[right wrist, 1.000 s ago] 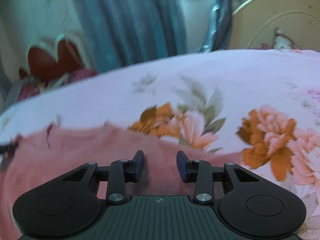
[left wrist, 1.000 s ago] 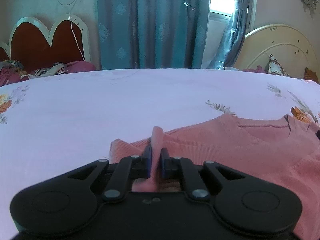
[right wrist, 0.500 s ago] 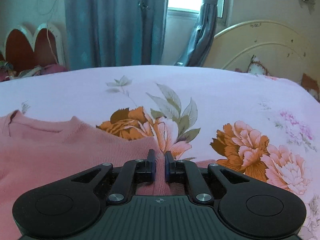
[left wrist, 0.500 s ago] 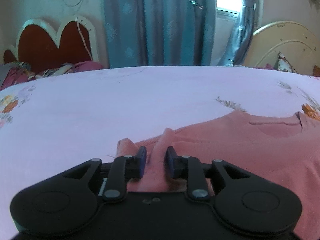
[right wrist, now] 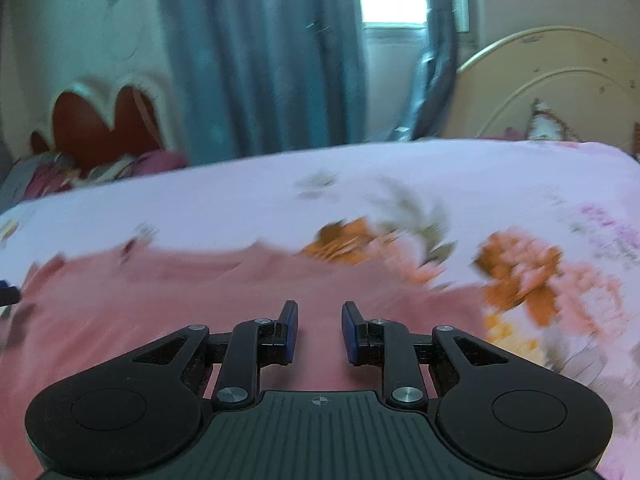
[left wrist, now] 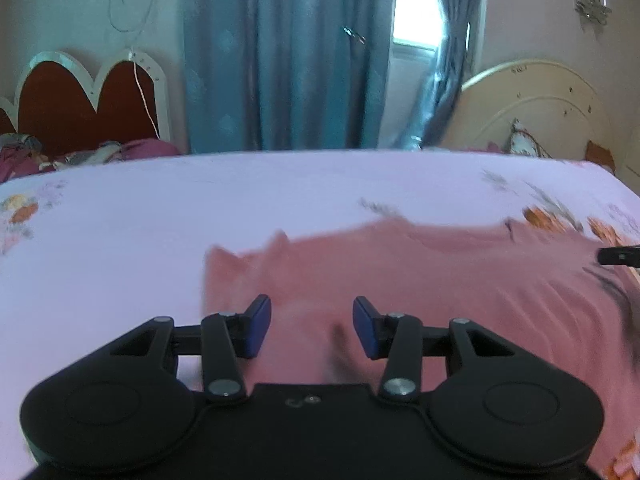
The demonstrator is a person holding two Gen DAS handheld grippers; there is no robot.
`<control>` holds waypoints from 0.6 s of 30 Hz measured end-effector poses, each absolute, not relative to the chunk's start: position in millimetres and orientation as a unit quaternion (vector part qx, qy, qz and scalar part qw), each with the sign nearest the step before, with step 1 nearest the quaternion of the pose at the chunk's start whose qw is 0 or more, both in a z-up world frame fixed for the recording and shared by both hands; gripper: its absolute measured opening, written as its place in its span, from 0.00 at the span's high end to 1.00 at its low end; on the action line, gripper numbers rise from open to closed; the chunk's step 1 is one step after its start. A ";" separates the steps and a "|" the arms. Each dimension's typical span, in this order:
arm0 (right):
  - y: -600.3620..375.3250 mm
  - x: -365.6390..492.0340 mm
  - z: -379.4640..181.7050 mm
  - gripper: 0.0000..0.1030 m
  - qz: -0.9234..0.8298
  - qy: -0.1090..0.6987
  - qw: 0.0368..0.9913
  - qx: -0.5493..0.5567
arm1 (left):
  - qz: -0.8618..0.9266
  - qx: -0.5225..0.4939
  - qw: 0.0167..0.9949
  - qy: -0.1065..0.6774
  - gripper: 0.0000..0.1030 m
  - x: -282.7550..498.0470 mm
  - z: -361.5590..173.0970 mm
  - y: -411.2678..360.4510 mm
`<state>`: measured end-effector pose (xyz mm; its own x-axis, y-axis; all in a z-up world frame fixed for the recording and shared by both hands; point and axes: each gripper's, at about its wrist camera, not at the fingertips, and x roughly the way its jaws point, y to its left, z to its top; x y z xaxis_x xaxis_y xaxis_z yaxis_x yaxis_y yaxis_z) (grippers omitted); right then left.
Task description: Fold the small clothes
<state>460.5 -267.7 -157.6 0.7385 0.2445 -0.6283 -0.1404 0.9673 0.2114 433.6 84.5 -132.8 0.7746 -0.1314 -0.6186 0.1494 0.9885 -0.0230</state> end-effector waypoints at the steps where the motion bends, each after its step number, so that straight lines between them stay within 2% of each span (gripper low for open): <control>1: -260.1 456.3 -159.2 0.77 0.111 0.348 0.928 0.071 | -0.070 0.014 0.941 0.331 0.57 428.6 -136.5 83.1; 9: -224.9 439.7 -173.1 0.77 0.137 0.360 0.921 0.053 | -0.038 0.050 0.934 0.351 0.62 414.3 -158.9 88.4; 13: -226.6 438.4 -189.4 0.77 0.100 0.354 0.930 -0.013 | -0.007 0.084 0.938 0.337 0.62 406.5 -167.5 93.1; 18: -254.9 438.8 -192.4 0.75 0.064 0.368 0.927 0.025 | -0.001 0.080 0.935 0.345 0.62 405.9 -164.0 97.3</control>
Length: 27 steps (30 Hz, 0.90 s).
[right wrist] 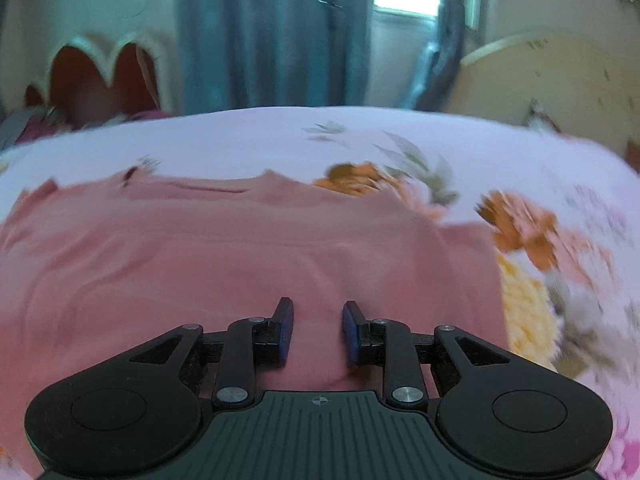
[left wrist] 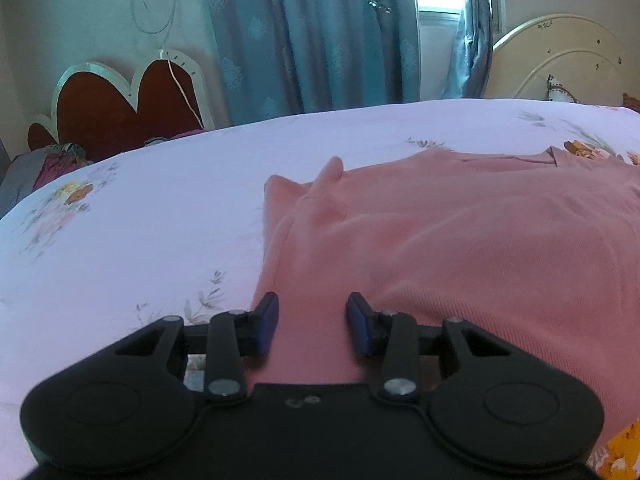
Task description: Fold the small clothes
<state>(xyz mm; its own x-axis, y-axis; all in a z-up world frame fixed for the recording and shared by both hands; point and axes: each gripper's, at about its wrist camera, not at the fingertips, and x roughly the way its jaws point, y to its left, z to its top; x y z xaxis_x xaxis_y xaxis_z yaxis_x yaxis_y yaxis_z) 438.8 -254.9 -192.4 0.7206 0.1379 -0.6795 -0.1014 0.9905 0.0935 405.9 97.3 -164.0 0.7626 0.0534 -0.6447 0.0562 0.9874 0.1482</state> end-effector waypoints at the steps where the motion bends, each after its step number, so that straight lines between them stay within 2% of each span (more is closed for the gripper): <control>1: -251.7 437.0 -188.9 0.75 0.061 0.368 0.928 0.014 | 0.000 0.072 0.935 0.346 0.64 404.1 -160.7 97.4; 6: -236.8 414.9 -168.3 0.75 0.086 0.353 0.931 0.032 | -0.037 0.034 0.942 0.332 0.65 384.6 -141.3 81.4; 8: -230.0 407.3 -165.8 0.75 0.094 0.352 0.931 0.032 | -0.059 0.028 0.939 0.337 0.62 380.8 -139.6 68.2; 13: -226.4 396.5 -177.6 0.75 0.077 0.376 0.923 0.015 | -0.060 0.026 0.924 0.376 0.61 380.6 -152.9 45.3; 15: -236.2 391.5 -188.0 0.74 0.068 0.391 0.918 0.011 | -0.054 0.027 0.925 0.376 0.57 379.0 -159.6 46.1; 18: -250.8 379.3 -188.2 0.52 0.050 0.384 0.922 0.011 | -0.050 0.025 0.923 0.380 0.56 379.2 -159.7 48.5; 27: -272.3 354.7 -191.1 0.52 0.011 0.392 0.920 0.018 | -0.055 0.030 0.921 0.385 0.54 375.8 -158.2 49.9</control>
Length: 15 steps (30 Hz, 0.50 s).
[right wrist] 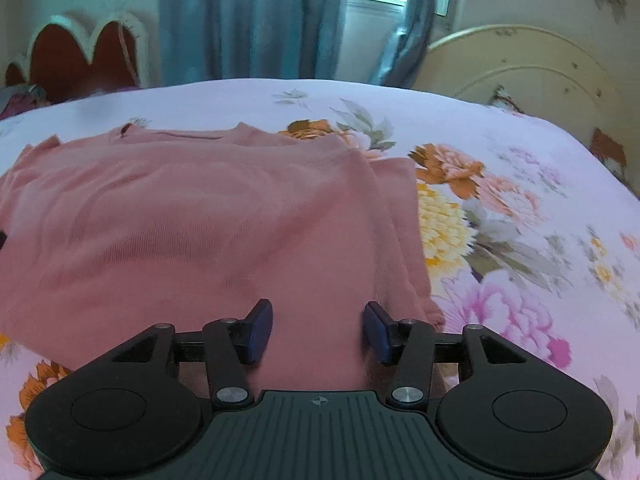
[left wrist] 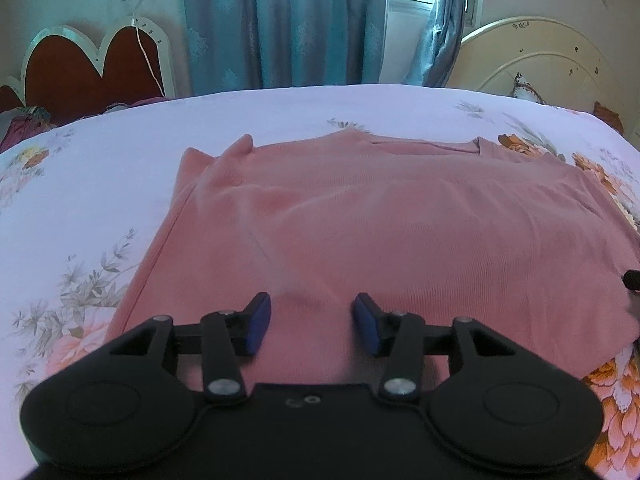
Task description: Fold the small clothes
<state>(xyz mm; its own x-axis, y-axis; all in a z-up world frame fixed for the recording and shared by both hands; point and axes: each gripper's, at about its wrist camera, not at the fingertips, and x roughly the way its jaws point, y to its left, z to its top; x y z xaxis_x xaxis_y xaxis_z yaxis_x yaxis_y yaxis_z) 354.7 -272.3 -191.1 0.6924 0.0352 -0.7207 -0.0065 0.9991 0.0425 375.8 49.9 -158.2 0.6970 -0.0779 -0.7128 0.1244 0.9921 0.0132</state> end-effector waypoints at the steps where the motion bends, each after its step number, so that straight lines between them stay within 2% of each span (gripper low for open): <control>1: -272.8 352.2 -193.2 0.52 0.008 0.392 0.920 0.023 | -0.056 0.031 0.920 0.386 0.54 375.4 -158.2 50.1; 9: -267.3 344.6 -181.7 0.52 -0.004 0.421 0.907 0.006 | -0.072 0.032 0.917 0.391 0.53 369.9 -149.7 56.7; 15: -236.1 338.7 -158.7 0.52 0.018 0.384 0.923 0.025 | -0.089 0.027 0.927 0.364 0.51 358.1 -138.3 59.2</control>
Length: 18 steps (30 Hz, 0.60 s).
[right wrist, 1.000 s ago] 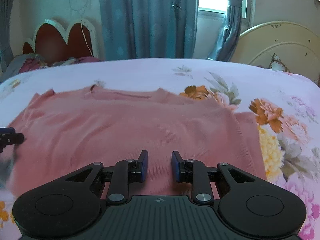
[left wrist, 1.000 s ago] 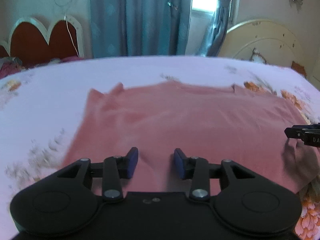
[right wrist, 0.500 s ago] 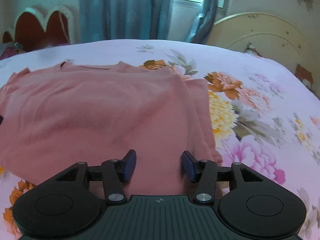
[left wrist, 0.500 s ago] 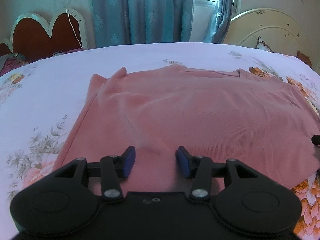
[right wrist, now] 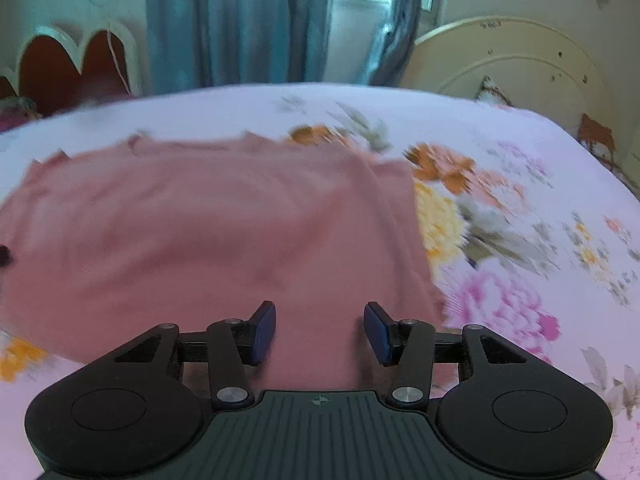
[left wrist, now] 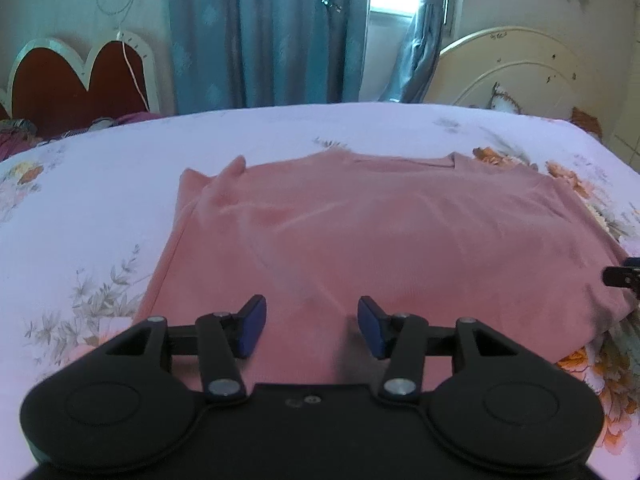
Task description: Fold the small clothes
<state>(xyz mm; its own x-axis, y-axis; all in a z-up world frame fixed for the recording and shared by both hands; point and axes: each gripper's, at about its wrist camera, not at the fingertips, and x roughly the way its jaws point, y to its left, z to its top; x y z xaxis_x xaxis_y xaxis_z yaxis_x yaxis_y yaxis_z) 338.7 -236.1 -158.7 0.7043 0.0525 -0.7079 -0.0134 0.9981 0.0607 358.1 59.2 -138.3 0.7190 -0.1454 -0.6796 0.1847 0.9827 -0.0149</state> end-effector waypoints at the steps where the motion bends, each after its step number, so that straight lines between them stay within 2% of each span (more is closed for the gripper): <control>1: -227.0 341.1 -155.8 0.52 0.026 0.379 0.925 0.026 | -0.091 0.024 0.926 0.366 0.51 360.5 -139.7 59.0; 7: -167.8 370.7 -147.4 0.52 0.070 0.363 0.929 0.027 | -0.082 0.014 0.919 0.385 0.47 374.5 -159.1 64.6; 11: -135.2 392.3 -145.7 0.52 0.088 0.360 0.929 0.024 | -0.087 0.017 0.917 0.389 0.49 372.4 -155.8 66.0; 18: -111.7 417.7 -175.0 0.52 0.073 0.381 0.922 -0.007 | -0.093 0.001 0.912 0.400 0.47 361.9 -146.4 76.5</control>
